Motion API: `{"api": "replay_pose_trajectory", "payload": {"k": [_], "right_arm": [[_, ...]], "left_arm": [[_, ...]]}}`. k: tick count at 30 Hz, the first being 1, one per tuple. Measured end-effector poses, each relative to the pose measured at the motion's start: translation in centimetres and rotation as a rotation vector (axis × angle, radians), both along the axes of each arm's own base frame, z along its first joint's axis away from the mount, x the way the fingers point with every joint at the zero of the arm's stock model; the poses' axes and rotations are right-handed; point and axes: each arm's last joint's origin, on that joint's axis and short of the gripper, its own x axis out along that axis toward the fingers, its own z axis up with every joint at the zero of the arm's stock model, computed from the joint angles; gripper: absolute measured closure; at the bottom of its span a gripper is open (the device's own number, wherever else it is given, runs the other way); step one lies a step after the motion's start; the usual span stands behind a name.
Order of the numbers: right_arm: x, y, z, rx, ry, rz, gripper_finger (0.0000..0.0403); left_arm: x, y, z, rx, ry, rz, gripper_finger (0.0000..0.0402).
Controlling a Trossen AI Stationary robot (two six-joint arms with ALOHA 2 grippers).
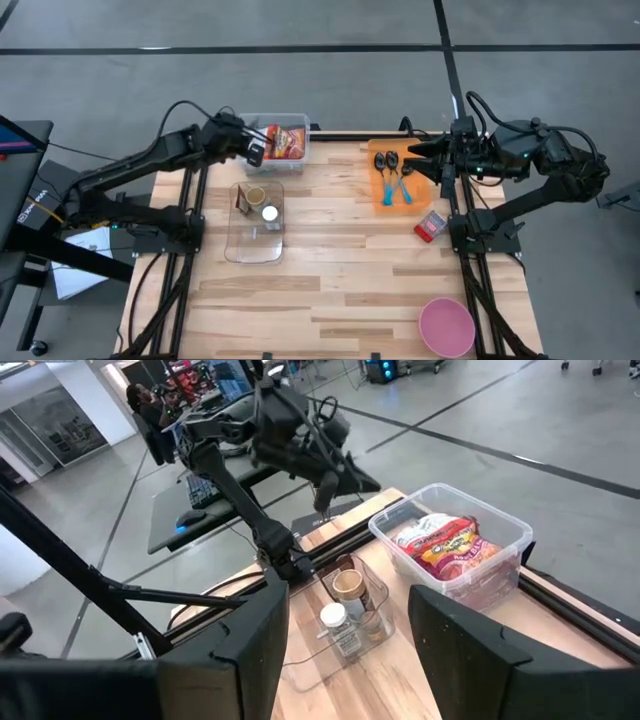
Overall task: Pick & Place Food Item
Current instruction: Put the red seasoning can into the transparent bin
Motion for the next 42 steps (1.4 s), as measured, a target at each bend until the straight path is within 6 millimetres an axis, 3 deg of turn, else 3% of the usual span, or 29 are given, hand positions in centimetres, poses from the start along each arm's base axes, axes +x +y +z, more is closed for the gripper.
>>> {"api": "replay_pose_trajectory", "payload": {"k": [6,17,20,24,28,33,42], "right_arm": [[0.0,0.0,0.1,-0.006,-0.005,0.002,0.0203],[0.1,0.0,0.0,0.0,0.0,0.001,0.0203],[0.4,0.3,-0.1,0.007,0.007,0.012,0.0203],[0.7,0.6,-0.2,0.008,0.014,0.026,0.0203],[1.2,0.8,-0.5,0.019,0.032,0.03,0.0203],[1.6,1.1,-0.7,0.024,0.046,0.042,0.0203],[1.9,1.1,-1.8,0.031,0.151,0.022,0.0203]], "left_arm": [[0.1,-0.3,-1.1,-0.103,0.055,0.003,0.0401],[0.5,-0.3,-1.2,-0.093,0.06,-0.046,0.0401],[1.5,-0.9,-0.8,-0.11,0.035,-0.31,0.0401],[3.5,-2.9,0.6,-0.105,-0.151,-0.795,0.0401],[4.9,-5.4,2.4,0.079,-0.306,-1.18,0.0401],[5.4,-6.0,3.5,0.213,-0.364,-1.135,0.0401],[5.5,-5.7,3.6,0.235,-0.352,-1.032,0.0401]]}}
